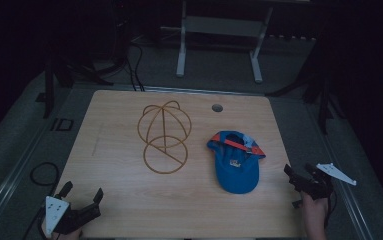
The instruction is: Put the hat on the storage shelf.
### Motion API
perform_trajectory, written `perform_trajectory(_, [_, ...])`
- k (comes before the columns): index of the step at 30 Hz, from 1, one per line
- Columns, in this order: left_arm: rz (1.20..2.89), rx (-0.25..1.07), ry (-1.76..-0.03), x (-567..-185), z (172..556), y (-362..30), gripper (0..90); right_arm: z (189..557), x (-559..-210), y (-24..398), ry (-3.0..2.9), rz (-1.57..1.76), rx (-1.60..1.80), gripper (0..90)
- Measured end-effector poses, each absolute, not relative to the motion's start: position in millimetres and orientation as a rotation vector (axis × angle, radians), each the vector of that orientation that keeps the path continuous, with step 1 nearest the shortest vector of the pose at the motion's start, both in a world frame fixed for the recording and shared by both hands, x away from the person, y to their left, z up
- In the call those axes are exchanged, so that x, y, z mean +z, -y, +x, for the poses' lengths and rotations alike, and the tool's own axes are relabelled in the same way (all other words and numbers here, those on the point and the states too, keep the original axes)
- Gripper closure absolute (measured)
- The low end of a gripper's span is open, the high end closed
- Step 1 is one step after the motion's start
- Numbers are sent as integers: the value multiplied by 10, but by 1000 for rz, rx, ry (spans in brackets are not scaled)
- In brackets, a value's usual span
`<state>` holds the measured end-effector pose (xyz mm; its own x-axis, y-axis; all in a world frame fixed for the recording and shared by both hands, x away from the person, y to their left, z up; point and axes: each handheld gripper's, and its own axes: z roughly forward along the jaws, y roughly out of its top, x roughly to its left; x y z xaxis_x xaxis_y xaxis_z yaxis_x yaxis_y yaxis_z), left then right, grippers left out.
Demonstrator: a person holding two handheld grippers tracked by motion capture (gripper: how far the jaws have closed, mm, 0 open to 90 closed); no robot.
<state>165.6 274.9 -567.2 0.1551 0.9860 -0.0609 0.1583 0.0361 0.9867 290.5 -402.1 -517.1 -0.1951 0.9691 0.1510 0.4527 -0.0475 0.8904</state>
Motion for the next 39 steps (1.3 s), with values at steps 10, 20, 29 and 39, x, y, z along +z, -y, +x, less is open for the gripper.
perform_trajectory(10, [1404,894,-1236,-5641,1664,-2623,0,3139,-4939,3817,-1850,1394,1206,128])
perform_trajectory(20, [1456,875,-1236,-5609,1649,-2562,0,3411,-4856,3566,-1968,1310,1197,128])
perform_trajectory(29, [1472,874,-1235,-5609,1647,-2556,1,3710,-4817,3275,-2045,1258,1197,128])
perform_trajectory(39, [1477,859,-1232,-5617,1646,-2561,1,4049,-4940,2980,-2121,1243,1184,128])
